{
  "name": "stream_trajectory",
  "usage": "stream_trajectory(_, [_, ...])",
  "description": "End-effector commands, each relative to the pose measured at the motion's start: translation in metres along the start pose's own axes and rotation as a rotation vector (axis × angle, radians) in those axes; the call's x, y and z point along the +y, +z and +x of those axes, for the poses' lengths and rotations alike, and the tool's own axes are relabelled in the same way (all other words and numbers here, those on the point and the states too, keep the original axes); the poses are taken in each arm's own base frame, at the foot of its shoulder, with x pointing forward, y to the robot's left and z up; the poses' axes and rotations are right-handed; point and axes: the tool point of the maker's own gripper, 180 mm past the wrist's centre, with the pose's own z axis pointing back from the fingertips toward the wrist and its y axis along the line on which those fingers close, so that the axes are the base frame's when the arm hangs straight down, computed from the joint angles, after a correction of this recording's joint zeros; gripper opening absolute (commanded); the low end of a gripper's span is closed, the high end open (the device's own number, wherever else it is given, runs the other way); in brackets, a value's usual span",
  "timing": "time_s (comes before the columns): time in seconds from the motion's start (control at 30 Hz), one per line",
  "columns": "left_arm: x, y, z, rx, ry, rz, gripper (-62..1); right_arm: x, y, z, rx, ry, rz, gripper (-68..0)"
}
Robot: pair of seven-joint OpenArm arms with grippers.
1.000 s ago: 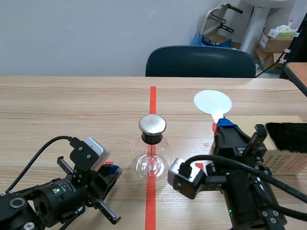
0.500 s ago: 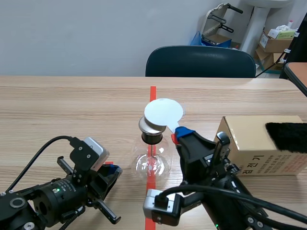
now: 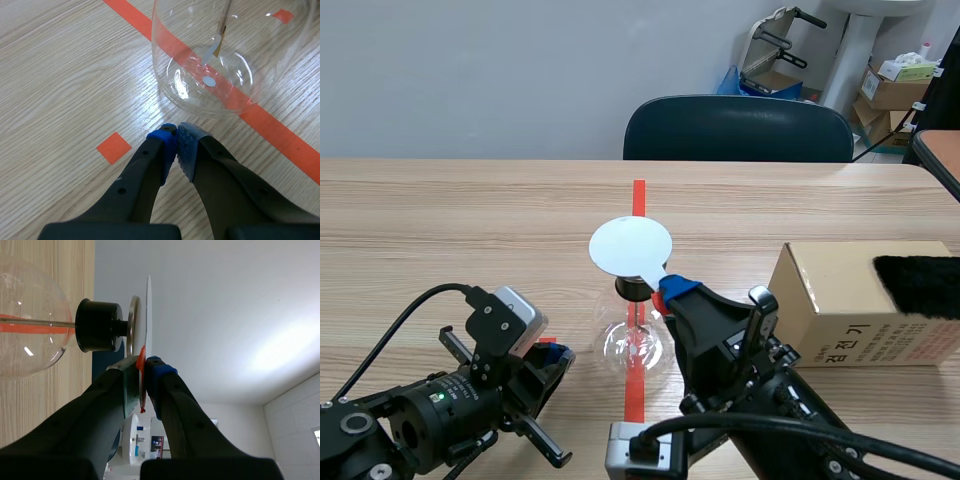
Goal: Do the electroscope experiment
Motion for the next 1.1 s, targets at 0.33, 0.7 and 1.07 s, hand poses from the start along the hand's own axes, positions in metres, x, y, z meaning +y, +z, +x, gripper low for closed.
stream_trajectory(0.33, [-0.003, -0.002, 0.011, -0.036, 0.003, -0.006, -56.9, -0.009, -0.004, -0.004, 0.005, 0.012, -0.032, -66.5])
stream_trajectory(0.7, [-0.003, -0.002, 0.011, -0.036, 0.003, -0.006, -56.9, -0.009, -0.003, -0.012, 0.049, 0.010, -0.032, -66.5])
stream_trajectory(1.07, [-0.003, -0.002, 0.011, -0.036, 0.003, -0.006, -56.9, -0.009, 0.001, -0.044, 0.229, 0.007, -0.033, -66.5])
